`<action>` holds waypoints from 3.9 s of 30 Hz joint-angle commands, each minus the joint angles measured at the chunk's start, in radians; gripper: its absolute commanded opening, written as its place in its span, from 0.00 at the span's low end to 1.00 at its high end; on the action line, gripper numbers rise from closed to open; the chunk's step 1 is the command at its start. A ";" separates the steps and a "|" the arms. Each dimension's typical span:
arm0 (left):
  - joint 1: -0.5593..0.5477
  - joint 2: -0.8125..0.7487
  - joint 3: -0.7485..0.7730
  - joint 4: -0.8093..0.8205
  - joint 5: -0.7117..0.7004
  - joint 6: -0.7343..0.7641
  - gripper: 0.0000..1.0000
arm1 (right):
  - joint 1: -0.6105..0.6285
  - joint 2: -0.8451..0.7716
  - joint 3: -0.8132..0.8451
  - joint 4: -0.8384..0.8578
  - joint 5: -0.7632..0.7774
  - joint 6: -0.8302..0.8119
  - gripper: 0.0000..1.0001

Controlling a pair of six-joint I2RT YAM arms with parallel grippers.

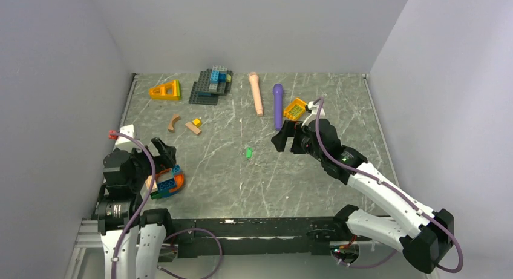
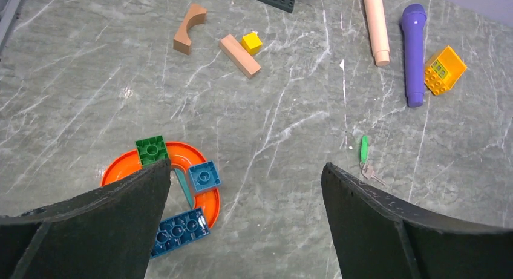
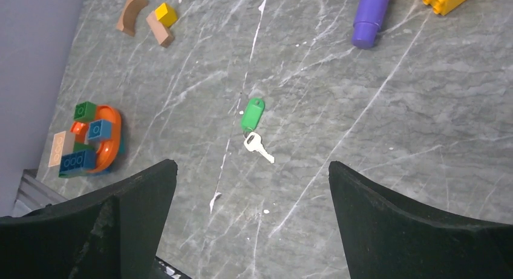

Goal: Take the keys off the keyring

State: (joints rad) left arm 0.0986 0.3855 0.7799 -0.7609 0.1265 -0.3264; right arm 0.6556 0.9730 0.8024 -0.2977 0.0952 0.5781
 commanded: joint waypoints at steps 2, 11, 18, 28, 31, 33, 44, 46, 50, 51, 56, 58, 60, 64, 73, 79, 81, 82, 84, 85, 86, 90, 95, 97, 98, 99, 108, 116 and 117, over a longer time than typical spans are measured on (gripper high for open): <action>-0.027 0.004 0.022 0.028 0.013 0.016 0.98 | 0.001 -0.023 -0.002 0.042 0.046 -0.004 1.00; -0.061 0.008 0.015 0.038 -0.009 0.018 0.98 | 0.004 -0.042 -0.027 0.043 0.013 0.014 1.00; -0.069 0.046 -0.065 0.205 0.043 -0.106 0.99 | 0.084 -0.010 -0.108 0.087 0.028 0.065 1.00; -0.401 0.400 -0.127 0.531 -0.150 -0.200 0.95 | 0.222 0.124 -0.076 0.087 0.146 0.113 1.00; -0.468 0.551 -0.100 0.595 -0.142 -0.171 0.94 | 0.244 0.127 -0.071 0.094 0.164 0.136 1.00; -0.486 0.639 -0.107 0.696 -0.111 -0.158 0.93 | 0.265 0.119 -0.075 0.096 0.184 0.150 1.00; -0.614 1.125 0.065 0.813 0.017 -0.121 0.83 | 0.305 -0.016 -0.154 0.032 0.261 0.207 1.00; -0.625 1.193 0.083 0.843 0.019 -0.129 0.82 | 0.305 -0.037 -0.176 0.025 0.275 0.218 1.00; -0.635 1.303 0.106 0.903 0.062 -0.138 0.77 | 0.305 -0.048 -0.172 -0.003 0.286 0.210 1.00; -0.639 1.320 0.107 0.920 0.073 -0.138 0.76 | 0.305 -0.046 -0.166 -0.011 0.291 0.204 1.00; -0.672 1.361 0.122 0.909 0.047 -0.148 0.72 | 0.304 -0.033 -0.139 -0.038 0.319 0.178 1.00; -0.689 1.376 0.124 0.900 0.042 -0.165 0.71 | 0.305 -0.032 -0.134 -0.043 0.321 0.171 1.00; -0.710 1.394 0.130 0.882 0.028 -0.180 0.68 | 0.305 -0.036 -0.134 -0.049 0.322 0.169 1.00; -0.757 1.401 0.128 0.843 -0.020 -0.204 0.65 | 0.305 -0.060 -0.145 -0.059 0.319 0.170 1.00; -0.773 1.426 0.154 0.764 -0.078 -0.201 0.35 | 0.304 -0.074 -0.164 -0.052 0.301 0.175 1.00; -0.773 1.417 0.180 0.716 -0.087 -0.194 0.07 | 0.304 -0.084 -0.162 -0.068 0.298 0.178 1.00; -0.773 1.406 0.185 0.709 -0.081 -0.194 0.00 | 0.305 -0.091 -0.163 -0.072 0.301 0.180 1.00; -0.773 1.396 0.185 0.708 -0.078 -0.196 0.00 | 0.305 -0.094 -0.165 -0.072 0.302 0.181 1.00; -0.775 1.369 0.180 0.705 -0.072 -0.197 0.00 | 0.305 -0.095 -0.167 -0.073 0.303 0.183 1.00; -0.776 1.352 0.178 0.700 -0.071 -0.197 0.00 | 0.305 -0.096 -0.166 -0.071 0.303 0.183 1.00; -0.776 1.335 0.175 0.695 -0.069 -0.199 0.00 | 0.305 -0.095 -0.166 -0.069 0.300 0.182 1.00; -0.778 1.255 0.165 0.670 -0.063 -0.204 0.00 | 0.306 -0.110 -0.171 -0.039 0.289 0.175 1.00; -0.778 1.128 0.136 0.651 -0.043 -0.217 0.00 | 0.305 -0.158 -0.188 0.023 0.249 0.162 1.00; -0.779 1.062 0.113 0.648 -0.043 -0.226 0.00 | 0.305 -0.181 -0.199 0.053 0.228 0.151 1.00; -0.780 1.028 0.103 0.642 -0.044 -0.230 0.00 | 0.303 -0.196 -0.207 0.072 0.213 0.145 1.00; -0.780 0.998 0.097 0.633 -0.045 -0.234 0.00 | 0.305 -0.208 -0.216 0.092 0.201 0.138 1.00; -0.782 0.723 0.114 0.486 -0.071 -0.298 0.00 | 0.304 -0.302 -0.333 0.402 0.028 -0.006 1.00; -0.788 0.558 0.155 0.376 -0.092 -0.374 0.00 | 0.305 -0.164 -0.329 0.610 -0.247 -0.165 1.00; -0.788 0.548 0.162 0.367 -0.085 -0.382 0.00 | 0.305 -0.140 -0.324 0.628 -0.264 -0.178 1.00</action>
State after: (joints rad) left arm -0.6827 0.9806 0.8852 -0.3344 0.0525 -0.6495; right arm 0.9554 0.7647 0.4477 0.1658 -0.0158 0.5030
